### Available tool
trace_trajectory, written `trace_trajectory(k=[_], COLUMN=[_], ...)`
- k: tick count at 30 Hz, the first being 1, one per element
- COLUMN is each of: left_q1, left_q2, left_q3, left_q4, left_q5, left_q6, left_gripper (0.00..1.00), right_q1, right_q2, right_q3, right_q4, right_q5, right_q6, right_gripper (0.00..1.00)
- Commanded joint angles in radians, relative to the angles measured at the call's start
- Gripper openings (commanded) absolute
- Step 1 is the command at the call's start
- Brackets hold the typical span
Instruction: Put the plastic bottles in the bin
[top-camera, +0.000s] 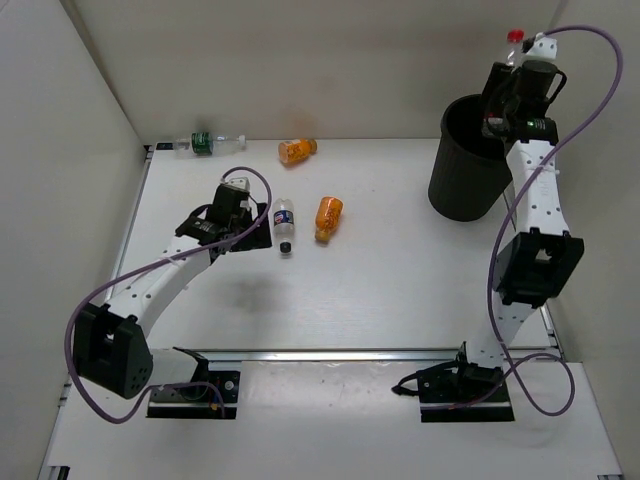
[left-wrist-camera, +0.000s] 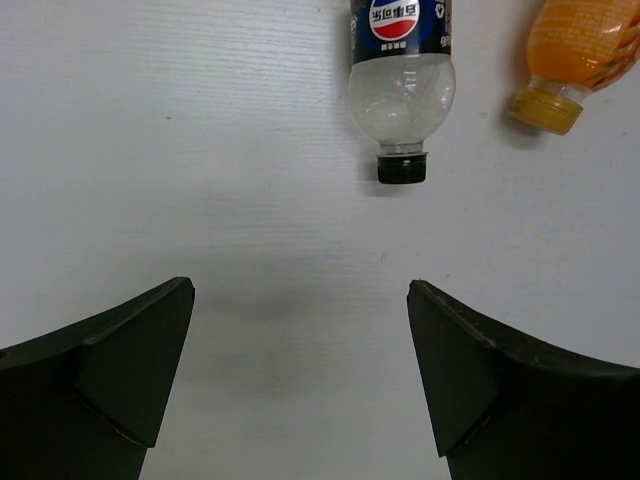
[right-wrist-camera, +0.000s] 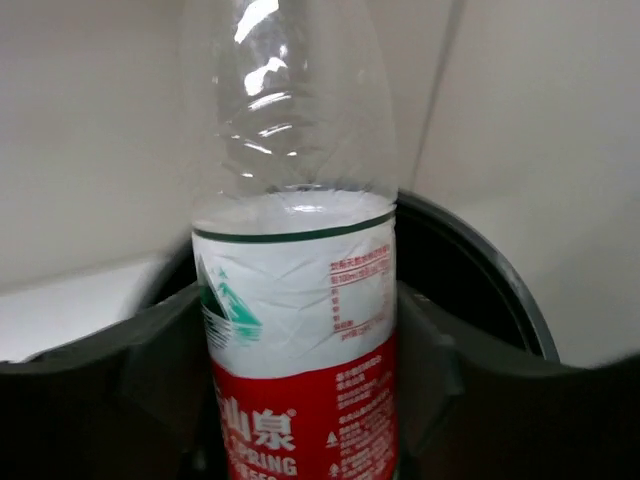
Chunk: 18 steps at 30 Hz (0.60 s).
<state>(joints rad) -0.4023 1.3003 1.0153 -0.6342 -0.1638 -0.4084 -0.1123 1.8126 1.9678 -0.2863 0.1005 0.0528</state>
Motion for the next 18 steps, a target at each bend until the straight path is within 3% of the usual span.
trace_trajectory(k=[1,2,4,11,15,18], left_q1=[0.003,-0.004,0.005,-0.032,-0.026,-0.026], left_q2=[0.011,0.023,0.054,0.185,0.211,0.215], left_q3=[0.055,0.054,0.080,0.187,0.195,0.198], left_q4=[0.040,0.054,0.067,0.070,0.079,0.087], left_q5=[0.020,0.015,0.026,0.006,0.024,0.030], left_q6=[0.009,-0.001,-0.001,0.023,0.010,-0.001], left_gripper=[0.99,0.99,0.99,0.98,0.99,0.99], right_q1=[-0.055,-0.064,-0.058,0.060,0.132,0.297], right_q2=[0.065,0.070,0.047,-0.074,-0.156,-0.190], right_q3=[0.115,0.114,0.095,0.026,-0.107,-0.240], right_q4=[-0.106,-0.119,-0.100,-0.062,-0.034,-0.013], right_q5=[-0.086,-0.088,-0.085,-0.022,-0.146,-0.128], right_q6=[0.004,0.013,0.002,-0.119,-0.093,-0.083], right_gripper=[0.66,0.84,1.00,0.99,1.00,0.99])
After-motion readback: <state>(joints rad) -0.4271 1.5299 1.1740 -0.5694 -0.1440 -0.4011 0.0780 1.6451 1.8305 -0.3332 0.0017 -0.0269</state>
